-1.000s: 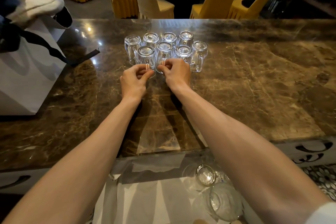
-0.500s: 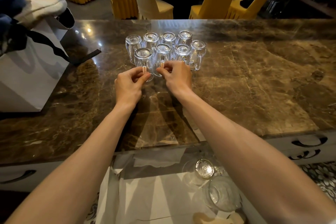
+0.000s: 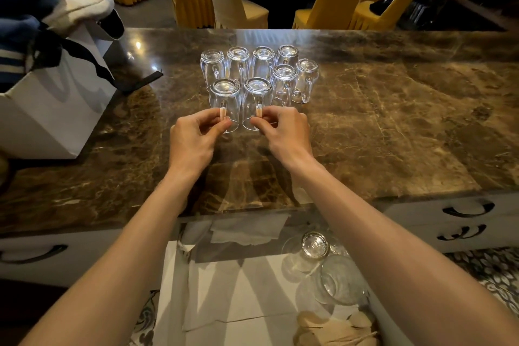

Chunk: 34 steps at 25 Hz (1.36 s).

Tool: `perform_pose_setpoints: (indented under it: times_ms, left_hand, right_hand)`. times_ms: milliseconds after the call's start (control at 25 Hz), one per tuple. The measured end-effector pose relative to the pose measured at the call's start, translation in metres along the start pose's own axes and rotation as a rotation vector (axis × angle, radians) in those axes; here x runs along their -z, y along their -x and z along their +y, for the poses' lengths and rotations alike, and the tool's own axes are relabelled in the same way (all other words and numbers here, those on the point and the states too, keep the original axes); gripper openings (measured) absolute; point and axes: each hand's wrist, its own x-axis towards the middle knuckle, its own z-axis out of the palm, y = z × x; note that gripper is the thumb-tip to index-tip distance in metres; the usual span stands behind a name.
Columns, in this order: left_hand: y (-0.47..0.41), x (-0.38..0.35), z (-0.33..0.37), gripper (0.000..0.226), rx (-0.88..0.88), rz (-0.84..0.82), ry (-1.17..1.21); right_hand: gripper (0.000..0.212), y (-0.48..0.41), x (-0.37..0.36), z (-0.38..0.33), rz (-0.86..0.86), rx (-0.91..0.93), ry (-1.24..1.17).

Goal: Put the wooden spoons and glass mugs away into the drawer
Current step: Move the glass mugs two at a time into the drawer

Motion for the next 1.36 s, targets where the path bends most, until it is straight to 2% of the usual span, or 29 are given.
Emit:
perform_pose_setpoints:
  times_ms: [520, 720, 1160, 1360]
  left_hand:
    - [0.063, 0.031, 0.02, 0.031, -0.033, -0.02, 0.011]
    - [0.089, 0.045, 0.029, 0.031, 0.014, -0.061, 0.063]
    - [0.142, 0.072, 0.043, 0.029, 0.038, -0.088, 0.165]
    - [0.166, 0.082, 0.044, 0.032, 0.07, -0.114, 0.139]
  right_hand:
    - [0.012, 0.067, 0.031, -0.013, 0.01, 0.087, -0.003]
    - [0.015, 0.092, 0.041, -0.015, -0.009, 0.122, -0.031]
    - [0.006, 0.151, 0.048, -0.011, -0.078, 0.203, -0.075]
    - [0.012, 0.174, 0.053, -0.01, -0.115, 0.214, -0.076]
